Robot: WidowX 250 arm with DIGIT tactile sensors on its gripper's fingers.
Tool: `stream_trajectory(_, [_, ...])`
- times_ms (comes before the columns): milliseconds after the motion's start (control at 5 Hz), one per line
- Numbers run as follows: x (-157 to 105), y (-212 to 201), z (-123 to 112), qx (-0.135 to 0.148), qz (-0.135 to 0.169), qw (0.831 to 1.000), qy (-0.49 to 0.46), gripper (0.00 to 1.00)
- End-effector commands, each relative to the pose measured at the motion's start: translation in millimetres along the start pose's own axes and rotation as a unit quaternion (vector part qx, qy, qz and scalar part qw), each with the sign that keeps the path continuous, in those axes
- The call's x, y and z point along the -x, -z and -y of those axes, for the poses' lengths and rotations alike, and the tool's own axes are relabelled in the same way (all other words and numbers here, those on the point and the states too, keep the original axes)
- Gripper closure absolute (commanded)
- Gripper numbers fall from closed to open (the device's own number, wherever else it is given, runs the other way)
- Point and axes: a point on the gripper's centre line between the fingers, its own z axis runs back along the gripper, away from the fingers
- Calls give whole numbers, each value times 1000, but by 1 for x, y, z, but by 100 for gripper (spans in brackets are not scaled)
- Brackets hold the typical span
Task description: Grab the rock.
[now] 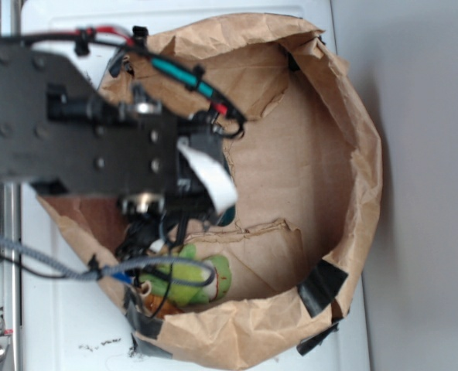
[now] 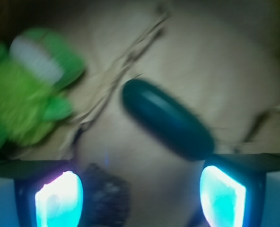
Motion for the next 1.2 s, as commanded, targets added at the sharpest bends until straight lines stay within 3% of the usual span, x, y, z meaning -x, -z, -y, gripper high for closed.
stream_trajectory(0, [1, 14, 19, 7, -7, 999, 37, 0])
stream_trajectory(800, [0, 25, 20, 4, -14, 999, 29, 0])
stream_trajectory(1000, [4, 48, 29, 5, -46, 998, 40, 0])
